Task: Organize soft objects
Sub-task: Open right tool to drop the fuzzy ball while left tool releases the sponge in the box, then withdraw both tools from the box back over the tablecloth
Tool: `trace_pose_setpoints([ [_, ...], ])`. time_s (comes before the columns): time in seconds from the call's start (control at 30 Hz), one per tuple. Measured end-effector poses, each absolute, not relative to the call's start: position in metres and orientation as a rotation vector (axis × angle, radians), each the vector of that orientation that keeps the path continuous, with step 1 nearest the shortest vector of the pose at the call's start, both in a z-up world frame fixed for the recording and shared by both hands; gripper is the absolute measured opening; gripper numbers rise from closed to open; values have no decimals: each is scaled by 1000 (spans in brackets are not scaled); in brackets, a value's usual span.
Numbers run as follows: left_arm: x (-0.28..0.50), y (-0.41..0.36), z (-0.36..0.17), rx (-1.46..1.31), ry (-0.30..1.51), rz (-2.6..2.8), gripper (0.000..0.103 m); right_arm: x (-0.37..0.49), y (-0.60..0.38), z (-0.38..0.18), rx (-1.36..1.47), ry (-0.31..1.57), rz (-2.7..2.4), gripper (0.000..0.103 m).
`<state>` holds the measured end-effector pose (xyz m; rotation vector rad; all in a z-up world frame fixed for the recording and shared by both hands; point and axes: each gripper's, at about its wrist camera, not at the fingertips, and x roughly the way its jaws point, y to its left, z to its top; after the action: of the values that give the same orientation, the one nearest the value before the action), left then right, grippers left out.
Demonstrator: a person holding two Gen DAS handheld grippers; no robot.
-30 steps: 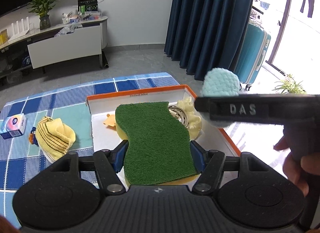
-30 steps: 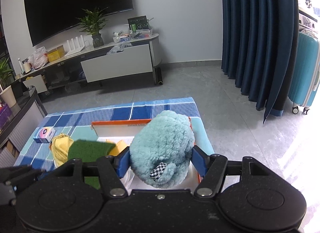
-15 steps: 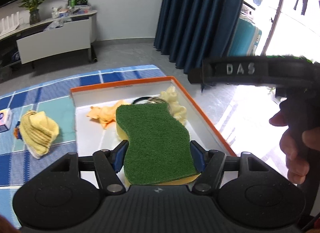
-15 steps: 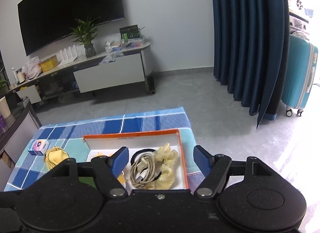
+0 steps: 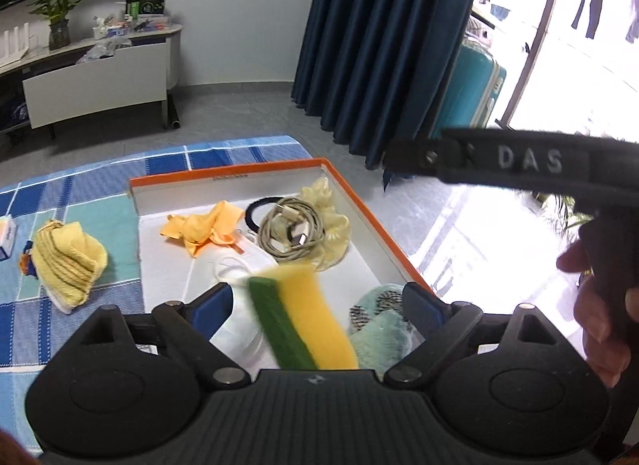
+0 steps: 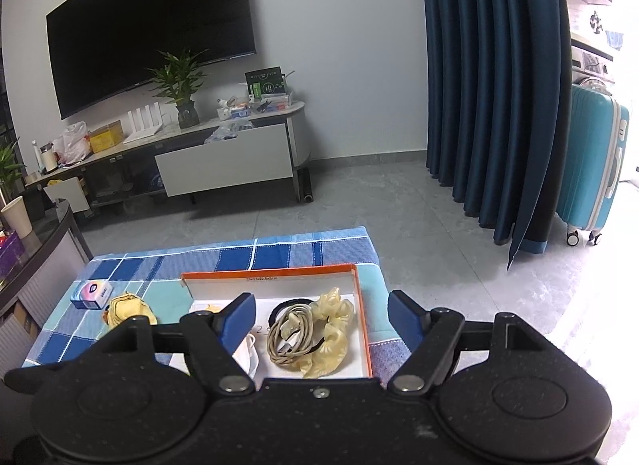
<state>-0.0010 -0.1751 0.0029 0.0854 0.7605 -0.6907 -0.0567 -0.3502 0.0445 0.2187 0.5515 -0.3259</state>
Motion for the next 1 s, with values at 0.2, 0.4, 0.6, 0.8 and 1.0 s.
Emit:
trace_pose_setpoints([
  [0.2, -4, -162, 10, 58, 747, -667, 94, -64, -338, 49, 198, 538, -329, 87],
  [0.4, -13, -143, 24, 34, 710, -649, 95, -73, -328, 56, 187, 521, -316, 87],
  [0.6, -16, -123, 26, 42, 707, -571, 95, -79, -312, 55, 178, 529, -297, 87],
  [0.8, -23, -99, 27, 27, 700, -513, 97, -84, -295, 52, 177, 544, -272, 87],
  [1.0, -29, -78, 29, 21, 694, -474, 97, -84, -271, 47, 165, 563, -232, 87],
])
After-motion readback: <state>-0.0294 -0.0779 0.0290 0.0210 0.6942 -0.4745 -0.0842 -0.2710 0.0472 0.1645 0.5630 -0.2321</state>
